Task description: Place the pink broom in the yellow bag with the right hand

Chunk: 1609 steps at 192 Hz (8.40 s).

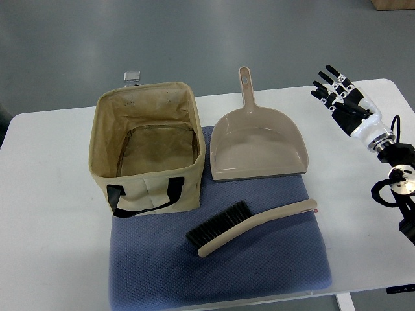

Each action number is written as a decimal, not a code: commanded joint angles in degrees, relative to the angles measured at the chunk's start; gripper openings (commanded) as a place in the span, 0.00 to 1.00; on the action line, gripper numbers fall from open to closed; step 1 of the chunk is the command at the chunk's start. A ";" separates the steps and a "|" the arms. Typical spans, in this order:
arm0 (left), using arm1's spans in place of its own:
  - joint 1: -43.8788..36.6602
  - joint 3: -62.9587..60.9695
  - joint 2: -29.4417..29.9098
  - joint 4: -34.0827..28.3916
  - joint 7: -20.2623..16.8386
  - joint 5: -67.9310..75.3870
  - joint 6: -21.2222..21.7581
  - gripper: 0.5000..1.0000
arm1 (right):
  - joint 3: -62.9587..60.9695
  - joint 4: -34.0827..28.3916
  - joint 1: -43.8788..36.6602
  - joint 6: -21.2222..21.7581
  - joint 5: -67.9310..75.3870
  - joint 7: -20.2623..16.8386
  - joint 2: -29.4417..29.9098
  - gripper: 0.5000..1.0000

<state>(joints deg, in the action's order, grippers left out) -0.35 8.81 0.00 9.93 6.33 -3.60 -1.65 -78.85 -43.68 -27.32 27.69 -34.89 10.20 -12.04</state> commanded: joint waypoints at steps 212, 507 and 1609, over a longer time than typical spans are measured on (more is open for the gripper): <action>0.00 -0.28 0.00 -0.62 0.00 0.00 0.51 1.00 | 0.01 0.09 -0.02 0.61 0.79 -0.35 -0.44 0.86; 0.00 -0.28 0.00 -0.62 0.00 0.00 0.51 1.00 | 4.58 -0.88 -0.28 7.29 0.09 0.26 -4.83 0.86; 0.00 -0.28 0.00 -0.62 0.00 0.00 0.51 1.00 | 11.09 -18.99 -8.90 -10.11 -44.47 12.83 -10.02 0.83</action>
<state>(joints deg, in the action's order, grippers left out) -0.37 8.52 0.00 9.31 6.33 -3.60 -1.14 -62.24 -63.17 -39.00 7.47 -87.85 23.39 -21.95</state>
